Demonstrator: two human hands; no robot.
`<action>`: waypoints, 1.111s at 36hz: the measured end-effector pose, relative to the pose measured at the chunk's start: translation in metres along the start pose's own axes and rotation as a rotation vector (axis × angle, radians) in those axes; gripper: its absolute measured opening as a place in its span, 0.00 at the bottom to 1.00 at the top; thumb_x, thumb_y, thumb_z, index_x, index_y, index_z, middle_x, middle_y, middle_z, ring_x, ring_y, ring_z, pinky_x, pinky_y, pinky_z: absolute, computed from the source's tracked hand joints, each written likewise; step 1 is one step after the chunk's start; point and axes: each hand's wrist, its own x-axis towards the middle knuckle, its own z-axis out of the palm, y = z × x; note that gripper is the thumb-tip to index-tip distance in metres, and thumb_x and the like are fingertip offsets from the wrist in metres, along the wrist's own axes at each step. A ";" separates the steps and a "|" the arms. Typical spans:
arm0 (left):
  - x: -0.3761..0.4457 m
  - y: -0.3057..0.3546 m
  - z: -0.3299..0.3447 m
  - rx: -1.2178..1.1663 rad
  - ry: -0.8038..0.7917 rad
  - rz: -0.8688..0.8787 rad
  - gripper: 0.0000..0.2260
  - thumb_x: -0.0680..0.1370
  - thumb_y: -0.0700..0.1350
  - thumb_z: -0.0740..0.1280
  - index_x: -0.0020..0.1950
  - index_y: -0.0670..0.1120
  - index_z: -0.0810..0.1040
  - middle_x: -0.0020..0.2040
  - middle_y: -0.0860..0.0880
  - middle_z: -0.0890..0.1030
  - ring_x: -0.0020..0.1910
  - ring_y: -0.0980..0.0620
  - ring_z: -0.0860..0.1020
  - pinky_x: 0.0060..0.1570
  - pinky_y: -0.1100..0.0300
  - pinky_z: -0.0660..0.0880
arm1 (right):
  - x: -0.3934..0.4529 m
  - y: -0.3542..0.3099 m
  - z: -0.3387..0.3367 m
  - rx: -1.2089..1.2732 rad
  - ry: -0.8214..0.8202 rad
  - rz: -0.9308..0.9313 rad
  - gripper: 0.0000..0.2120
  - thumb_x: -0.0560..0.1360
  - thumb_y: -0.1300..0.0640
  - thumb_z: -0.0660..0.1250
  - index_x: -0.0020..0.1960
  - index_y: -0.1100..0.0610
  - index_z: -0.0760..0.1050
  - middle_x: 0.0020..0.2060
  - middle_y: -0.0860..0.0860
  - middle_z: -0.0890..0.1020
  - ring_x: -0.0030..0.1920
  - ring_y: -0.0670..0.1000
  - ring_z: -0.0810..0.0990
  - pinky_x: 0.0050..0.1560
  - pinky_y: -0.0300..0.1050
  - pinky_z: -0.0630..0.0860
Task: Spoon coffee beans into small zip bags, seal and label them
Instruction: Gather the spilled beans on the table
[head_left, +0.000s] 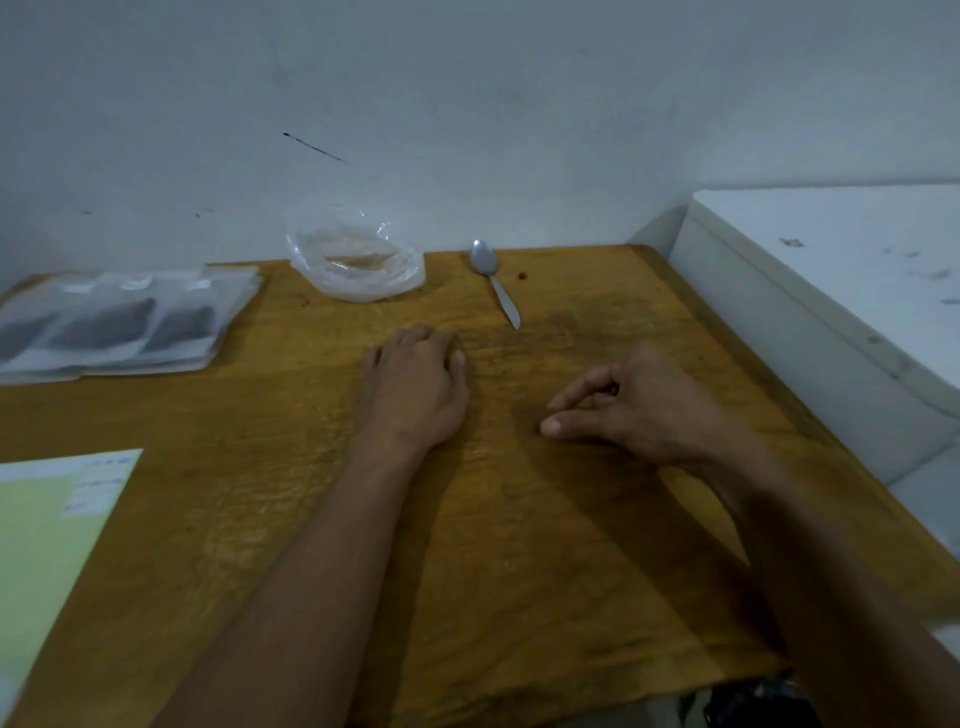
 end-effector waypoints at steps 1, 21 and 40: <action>-0.001 0.000 -0.001 0.002 -0.007 -0.002 0.19 0.83 0.52 0.56 0.70 0.47 0.73 0.70 0.49 0.74 0.72 0.48 0.68 0.73 0.44 0.60 | -0.001 0.002 -0.002 -0.016 -0.004 0.000 0.10 0.66 0.49 0.80 0.46 0.49 0.86 0.43 0.39 0.83 0.47 0.36 0.77 0.42 0.31 0.67; -0.006 0.006 -0.004 0.032 -0.036 -0.036 0.19 0.83 0.52 0.55 0.73 0.48 0.71 0.74 0.49 0.71 0.75 0.48 0.64 0.75 0.44 0.57 | -0.001 0.003 0.016 -0.096 0.050 -0.073 0.03 0.73 0.49 0.74 0.46 0.46 0.85 0.30 0.35 0.78 0.36 0.36 0.76 0.35 0.30 0.65; -0.005 0.008 -0.007 0.055 -0.051 -0.037 0.19 0.83 0.52 0.55 0.72 0.48 0.72 0.73 0.49 0.71 0.75 0.49 0.64 0.75 0.45 0.58 | 0.033 -0.011 0.014 1.390 0.009 0.251 0.14 0.80 0.53 0.56 0.37 0.55 0.70 0.29 0.48 0.68 0.25 0.45 0.62 0.19 0.36 0.56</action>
